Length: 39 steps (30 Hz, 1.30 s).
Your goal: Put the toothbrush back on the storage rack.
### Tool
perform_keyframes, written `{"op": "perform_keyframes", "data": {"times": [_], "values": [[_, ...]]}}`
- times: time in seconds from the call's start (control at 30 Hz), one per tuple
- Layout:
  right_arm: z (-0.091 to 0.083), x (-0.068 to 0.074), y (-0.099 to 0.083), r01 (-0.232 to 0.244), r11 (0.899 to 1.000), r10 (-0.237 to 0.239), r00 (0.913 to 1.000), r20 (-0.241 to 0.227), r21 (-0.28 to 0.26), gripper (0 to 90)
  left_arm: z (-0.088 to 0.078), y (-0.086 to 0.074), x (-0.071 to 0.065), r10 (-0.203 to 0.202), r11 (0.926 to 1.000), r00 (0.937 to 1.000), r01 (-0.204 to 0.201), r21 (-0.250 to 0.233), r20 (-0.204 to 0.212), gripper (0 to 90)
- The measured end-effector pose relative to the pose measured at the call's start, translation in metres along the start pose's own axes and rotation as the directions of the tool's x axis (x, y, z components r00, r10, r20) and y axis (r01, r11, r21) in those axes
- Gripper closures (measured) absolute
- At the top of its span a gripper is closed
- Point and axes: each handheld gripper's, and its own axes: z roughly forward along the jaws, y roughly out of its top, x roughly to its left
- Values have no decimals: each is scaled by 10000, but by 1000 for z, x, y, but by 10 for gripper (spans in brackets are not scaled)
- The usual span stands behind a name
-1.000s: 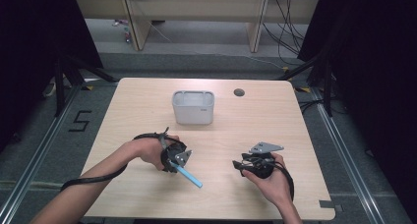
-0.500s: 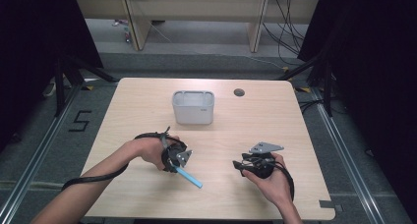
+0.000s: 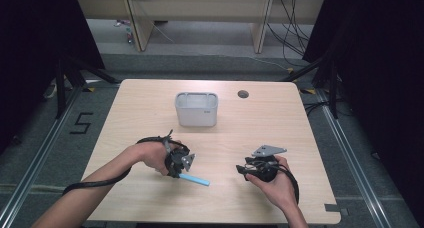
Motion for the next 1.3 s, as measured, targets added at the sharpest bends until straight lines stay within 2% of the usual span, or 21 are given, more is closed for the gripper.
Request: {"op": "perform_keyframes", "data": {"times": [0.07,0.13,0.17,0.27,0.33,0.37,0.6,0.67,0.7,0.8,0.9,0.97,1.0,1.03,1.1,1.13,1.17,1.2,1.23,1.27,1.3], "values": [[2,2,-1,-145,9997,146,9999,-51,173,510,-1,-1,-1,-21,10000,10000,21,-30,8,781],[5,2,-2,223,9995,-219,9996,-184,201,507,-2,-1,-2,-47,9999,10000,46,-145,-72,781],[4,3,-1,33,9988,-20,9996,-271,487,506,-3,-2,-3,-68,9998,9999,67,-184,-89,781],[7,4,-1,170,9990,-154,9991,-386,418,503,-7,-2,-4,-129,9994,9998,123,-319,-180,781],[7,6,-1,231,9967,-179,9977,-661,778,497,-10,-3,-5,-240,9985,9994,227,-492,-257,781],[10,5,-2,534,9970,-493,9962,-718,561,492,-11,-4,-6,-308,9980,9991,293,-554,-275,781],[15,9,1,1423,9842,-1245,9794,-1590,1057,472,-16,-8,-11,-1002,9923,9939,964,-778,-461,781],[20,13,2,2042,9713,-1753,9612,-2128,1221,461,-18,-9,-13,-1246,9890,9907,1196,-873,-539,781],[20,13,2,2042,9713,-1753,9612,-2128,1221,461,-18,-9,-13,-1246,9890,9907,1196,-873,-539,781],[24,17,6,2957,9456,-2499,9272,-2792,1358,460,-19,-9,-16,-1379,9861,9893,1326,-1001,-480,782],[27,22,9,3367,9308,-2794,9061,-3177,1420,460,-22,-7,-18,-1220,9886,9909,1163,-951,-562,781],[28,24,12,3478,9277,-2895,8995,-3272,1355,462,-22,-5,-21,-1420,9837,9885,1351,-1187,-520,781],[28,26,14,3533,9272,-2955,8941,-3367,1242,464,-24,-3,-21,-1249,9873,9907,1187,-1054,-541,781],[30,28,17,3782,9195,-3202,8790,-3533,1075,468,-23,-2,-22,-1379,9842,9891,1311,-1191,-510,781],[30,30,18,3722,9219,-3132,8792,-3590,1074,470,-24,2,-22,-1257,9867,9905,1190,-1105,-559,781],[31,31,19,3761,9209,-3165,8747,-3670,1022,473,-23,4,-23,-1280,9860,9904,1213,-1142,-528,781],[33,31,21,4071,9097,-3494,8568,-3792,815,476,-22,7,-23,-1268,9859,9905,1200,-1167,-532,781],[34,33,22,4167,9056,-3589,8521,-3809,788,484,-22,8,-23,-1206,9869,9911,1137,-1145,-555,781],[33,35,22,4064,9100,-3482,8564,-3812,818,490,-21,11,-24,-1302,9843,9899,1221,-1278,-567,781],[35,35,23,4221,9040,-3644,8439,-3938,681,502,-22,12,-24,-1209,9865,9909,1134,-1181,-586,781],[36,37,24,4231,9035,-3641,8421,-3978,688,511,-22,14,-23,-1185,9869,9910,1106,-1172,-625,781]]}}
